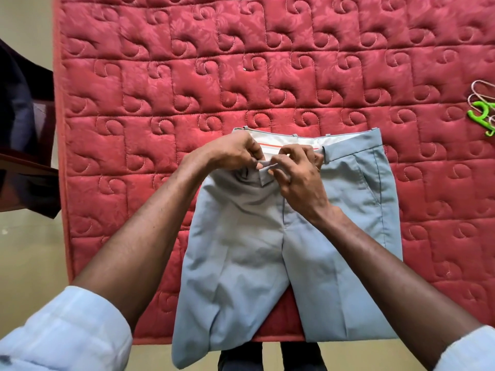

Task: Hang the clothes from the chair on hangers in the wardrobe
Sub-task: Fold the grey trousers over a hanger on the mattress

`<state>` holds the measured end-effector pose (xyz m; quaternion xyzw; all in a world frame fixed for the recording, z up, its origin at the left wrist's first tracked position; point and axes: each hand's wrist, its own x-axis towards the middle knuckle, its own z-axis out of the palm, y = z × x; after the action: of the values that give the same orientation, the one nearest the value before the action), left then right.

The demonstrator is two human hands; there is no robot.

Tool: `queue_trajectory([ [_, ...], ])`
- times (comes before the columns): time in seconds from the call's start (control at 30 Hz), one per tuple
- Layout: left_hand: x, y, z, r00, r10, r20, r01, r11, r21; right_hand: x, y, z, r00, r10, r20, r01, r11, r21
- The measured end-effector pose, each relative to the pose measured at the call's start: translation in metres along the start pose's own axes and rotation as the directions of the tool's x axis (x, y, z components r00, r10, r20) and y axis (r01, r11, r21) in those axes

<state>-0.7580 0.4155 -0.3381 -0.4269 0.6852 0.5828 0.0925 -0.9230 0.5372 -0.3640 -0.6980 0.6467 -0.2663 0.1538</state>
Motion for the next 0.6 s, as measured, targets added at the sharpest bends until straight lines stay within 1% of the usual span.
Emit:
queue_trajectory([
  [0.07,0.0,-0.001,0.003,0.999,-0.007,-0.035,0.006,0.999,-0.048,0.0,0.002,-0.001,0.999,-0.045,-0.022,0.045,0.999,0.007],
  [0.17,-0.002,-0.005,0.008,0.999,0.016,-0.048,-0.022,0.992,-0.124,-0.003,0.007,0.0,0.994,-0.088,0.057,0.086,0.995,0.044],
  [0.2,-0.002,-0.007,0.011,0.998,0.02,-0.055,-0.028,0.987,-0.157,-0.005,0.009,0.0,0.994,-0.093,0.062,0.091,0.995,0.037],
  [0.3,-0.001,-0.012,0.019,0.997,0.029,-0.069,-0.044,0.97,-0.238,-0.009,0.011,0.0,0.993,-0.114,-0.002,0.114,0.993,-0.013],
  [0.37,0.001,-0.015,0.024,0.996,0.037,-0.083,-0.056,0.968,-0.246,-0.012,0.012,0.001,0.991,-0.13,-0.025,0.129,0.991,-0.036],
  [0.43,0.002,-0.017,0.028,0.995,0.042,-0.089,-0.061,0.971,-0.23,-0.016,0.013,0.002,0.992,-0.123,0.002,0.123,0.992,-0.038],
  [0.53,0.003,-0.021,0.033,0.993,0.038,-0.11,-0.06,0.978,-0.202,-0.019,0.015,0.002,0.996,-0.091,0.022,0.092,0.995,-0.028],
  [0.6,0.003,-0.023,0.037,0.987,0.019,-0.157,-0.054,0.973,-0.225,-0.022,0.016,0.002,0.998,-0.056,0.038,0.056,0.998,0.003],
])
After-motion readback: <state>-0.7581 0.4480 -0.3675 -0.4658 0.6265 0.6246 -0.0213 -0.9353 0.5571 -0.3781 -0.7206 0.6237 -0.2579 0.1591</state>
